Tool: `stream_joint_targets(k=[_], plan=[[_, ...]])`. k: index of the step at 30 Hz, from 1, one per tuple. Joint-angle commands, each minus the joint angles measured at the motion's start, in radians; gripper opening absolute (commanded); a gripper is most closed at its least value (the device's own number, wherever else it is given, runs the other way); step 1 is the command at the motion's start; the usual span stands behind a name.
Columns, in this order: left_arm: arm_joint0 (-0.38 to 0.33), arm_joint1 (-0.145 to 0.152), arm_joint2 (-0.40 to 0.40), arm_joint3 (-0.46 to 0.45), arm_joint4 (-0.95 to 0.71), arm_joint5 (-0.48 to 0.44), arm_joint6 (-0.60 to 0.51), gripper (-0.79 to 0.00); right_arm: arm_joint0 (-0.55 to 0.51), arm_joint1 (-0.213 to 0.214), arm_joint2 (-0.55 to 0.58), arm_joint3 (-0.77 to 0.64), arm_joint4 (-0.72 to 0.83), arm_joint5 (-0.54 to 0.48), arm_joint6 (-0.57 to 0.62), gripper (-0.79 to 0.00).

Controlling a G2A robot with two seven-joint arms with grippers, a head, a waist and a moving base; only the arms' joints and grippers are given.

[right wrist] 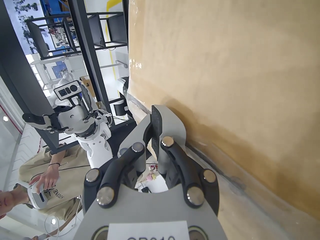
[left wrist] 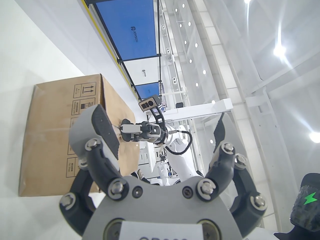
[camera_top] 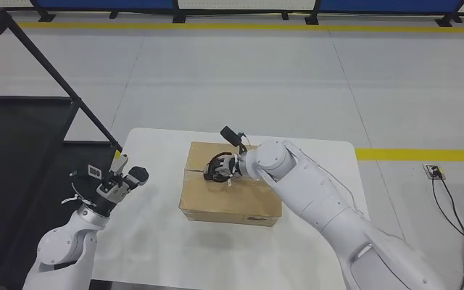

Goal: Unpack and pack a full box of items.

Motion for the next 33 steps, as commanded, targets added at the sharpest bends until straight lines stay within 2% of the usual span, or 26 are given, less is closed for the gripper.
stream_joint_targets(k=[1, 8, 13, 18, 33], plan=[[-0.003, 0.001, 0.001, 0.006, -0.001, 0.001, -0.003, 0.000, 0.006, -0.010, -0.006, 0.016, -0.008, -0.012, 0.005, -0.785], [-0.012, 0.004, 0.006, 0.012, 0.001, 0.005, -0.014, 0.000, 0.015, -0.032, -0.019, 0.042, -0.062, -0.050, 0.012, -0.785], [-0.017, 0.005, 0.011, 0.012, 0.006, 0.005, -0.021, 0.000, 0.010, -0.028, -0.004, 0.030, -0.090, -0.059, 0.001, -0.785], [-0.022, 0.006, 0.019, 0.010, 0.009, 0.006, -0.025, 0.000, -0.003, -0.012, 0.025, -0.001, -0.117, -0.038, -0.010, -0.785], [-0.035, 0.008, 0.051, -0.010, 0.021, 0.011, -0.023, 0.000, -0.071, 0.067, 0.132, -0.157, -0.234, 0.137, 0.013, -0.785]])
